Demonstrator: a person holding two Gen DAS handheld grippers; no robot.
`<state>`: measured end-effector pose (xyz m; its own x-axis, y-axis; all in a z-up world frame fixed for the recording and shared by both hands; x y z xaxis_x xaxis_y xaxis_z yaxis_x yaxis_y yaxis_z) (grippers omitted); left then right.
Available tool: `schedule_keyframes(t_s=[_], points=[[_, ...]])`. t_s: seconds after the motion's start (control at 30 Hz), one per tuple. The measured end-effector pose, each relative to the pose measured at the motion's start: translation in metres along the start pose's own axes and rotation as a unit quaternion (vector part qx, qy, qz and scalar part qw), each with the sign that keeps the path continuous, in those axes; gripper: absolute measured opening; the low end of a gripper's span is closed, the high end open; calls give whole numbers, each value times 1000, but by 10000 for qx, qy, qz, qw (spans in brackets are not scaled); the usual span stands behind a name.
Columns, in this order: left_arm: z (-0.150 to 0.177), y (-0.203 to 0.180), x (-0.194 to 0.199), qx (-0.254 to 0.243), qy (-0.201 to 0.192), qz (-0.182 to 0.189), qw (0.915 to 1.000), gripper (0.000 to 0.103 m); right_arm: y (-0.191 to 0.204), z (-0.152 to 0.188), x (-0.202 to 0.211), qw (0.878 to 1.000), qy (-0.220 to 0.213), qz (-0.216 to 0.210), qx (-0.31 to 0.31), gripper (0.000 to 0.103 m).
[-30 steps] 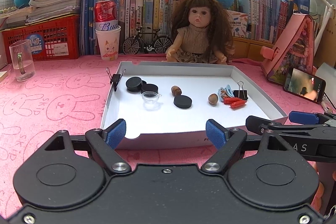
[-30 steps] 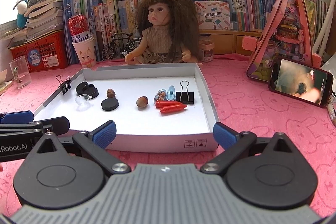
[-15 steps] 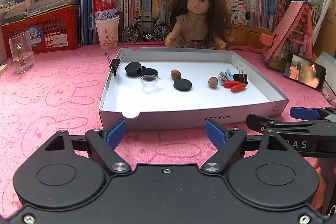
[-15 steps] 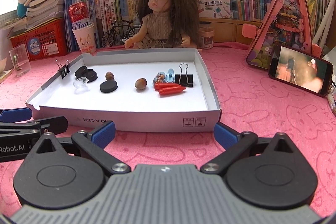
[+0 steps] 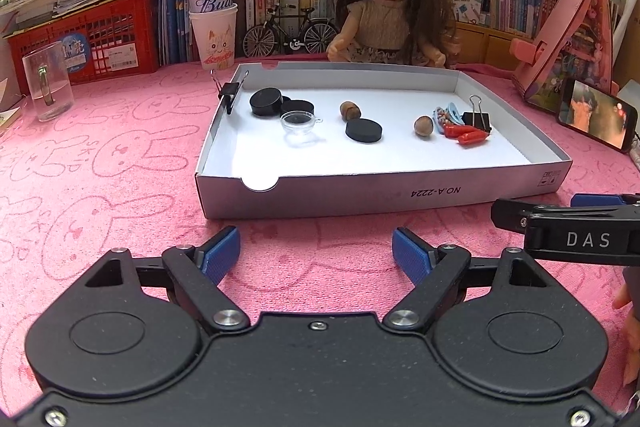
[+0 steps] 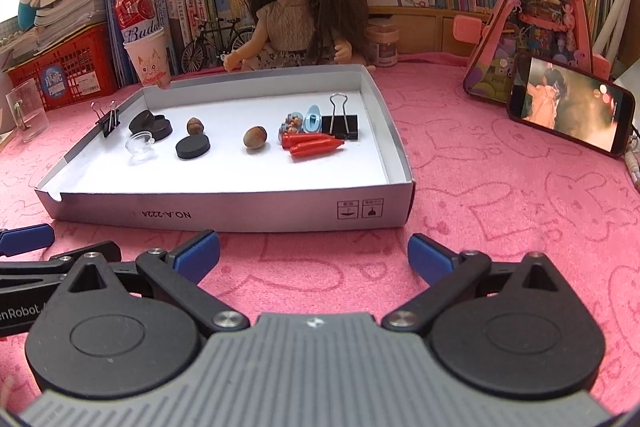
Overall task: Organize rigid objects
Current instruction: 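Withdraw both open tools back from the tray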
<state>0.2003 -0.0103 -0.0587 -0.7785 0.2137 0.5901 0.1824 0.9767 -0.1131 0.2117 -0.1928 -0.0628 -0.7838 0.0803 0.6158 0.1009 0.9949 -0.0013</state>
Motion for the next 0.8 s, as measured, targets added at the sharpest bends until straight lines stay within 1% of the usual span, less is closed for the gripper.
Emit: schedule_keyframes(t_s=[0.27,0.47,0.53,0.67,0.77,0.8], points=[[0,2,-1,54,7,-1,10000,83,2,2,-2,9999,39,63,85,103],[-1,5,-2,65,37,-93,9999,84,2,2,-3,9998,60,108,157,103],[-2,8,-3,94,64,-171,9998,86,4,2,-4,9996,72,149,212,103],[-2,11,-5,113,117,-211,9996,91,7,3,-5,9991,98,241,340,103],[-1,11,-6,75,156,-240,9996,94,7,3,-5,9991,97,233,330,103],[-1,11,-7,81,169,-252,9995,97,7,3,-5,9991,97,237,337,103]])
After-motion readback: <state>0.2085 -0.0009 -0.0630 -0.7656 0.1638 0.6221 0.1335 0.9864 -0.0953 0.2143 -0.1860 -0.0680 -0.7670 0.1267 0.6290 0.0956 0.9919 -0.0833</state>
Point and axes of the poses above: each gripper's, at about its wrist camera, not at the fingertips, and x roughly against the way its jaws point, y to its left, z to its underside, the point moved 9 cm from there along -x, roughly the way its jaws point, and after that the axes turned 9 degrees about z, right-handed, at the moved point
